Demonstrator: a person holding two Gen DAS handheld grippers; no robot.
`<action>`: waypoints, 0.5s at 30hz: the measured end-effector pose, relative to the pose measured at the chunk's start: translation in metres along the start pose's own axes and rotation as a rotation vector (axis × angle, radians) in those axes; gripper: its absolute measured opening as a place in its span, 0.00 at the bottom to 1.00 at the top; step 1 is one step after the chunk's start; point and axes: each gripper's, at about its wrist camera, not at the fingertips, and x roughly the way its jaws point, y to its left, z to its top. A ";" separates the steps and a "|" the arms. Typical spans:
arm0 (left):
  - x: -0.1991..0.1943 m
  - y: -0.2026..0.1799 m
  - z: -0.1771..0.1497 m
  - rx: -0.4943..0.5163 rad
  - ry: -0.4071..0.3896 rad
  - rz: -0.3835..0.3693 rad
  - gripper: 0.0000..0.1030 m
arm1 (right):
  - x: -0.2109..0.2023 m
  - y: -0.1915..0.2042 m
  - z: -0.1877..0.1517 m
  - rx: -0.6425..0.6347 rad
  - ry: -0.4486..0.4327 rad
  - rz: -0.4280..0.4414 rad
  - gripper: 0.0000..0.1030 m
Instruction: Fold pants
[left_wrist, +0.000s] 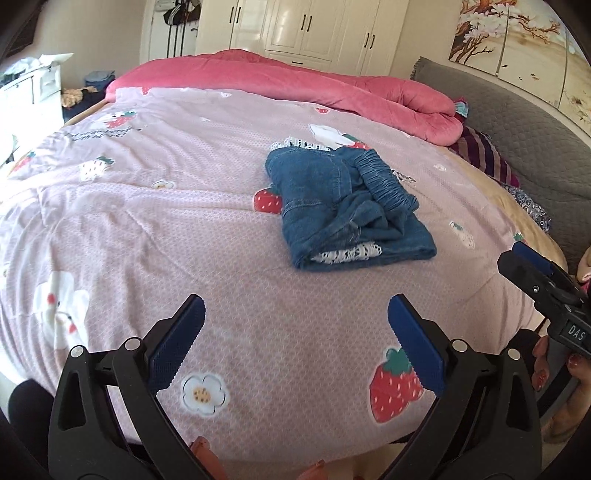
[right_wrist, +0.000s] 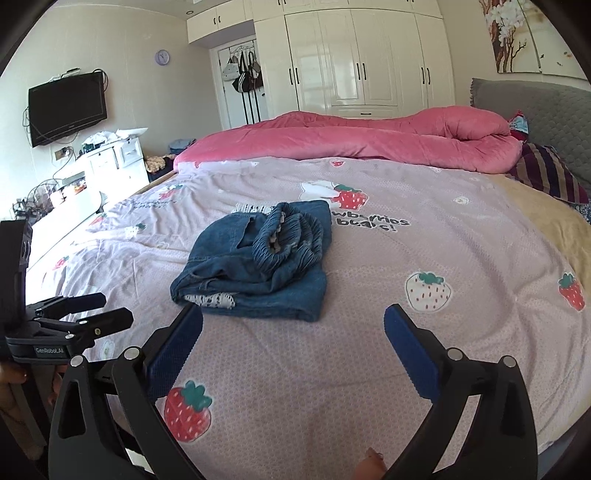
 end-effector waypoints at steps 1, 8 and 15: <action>-0.002 0.000 -0.003 0.000 0.001 0.005 0.91 | 0.000 0.000 -0.002 0.000 0.004 0.005 0.95; -0.006 0.003 -0.026 -0.012 0.011 0.030 0.91 | -0.001 0.003 -0.022 0.031 0.036 0.037 0.95; -0.004 -0.002 -0.040 0.001 0.019 0.053 0.91 | -0.002 0.000 -0.031 0.032 0.035 0.008 0.95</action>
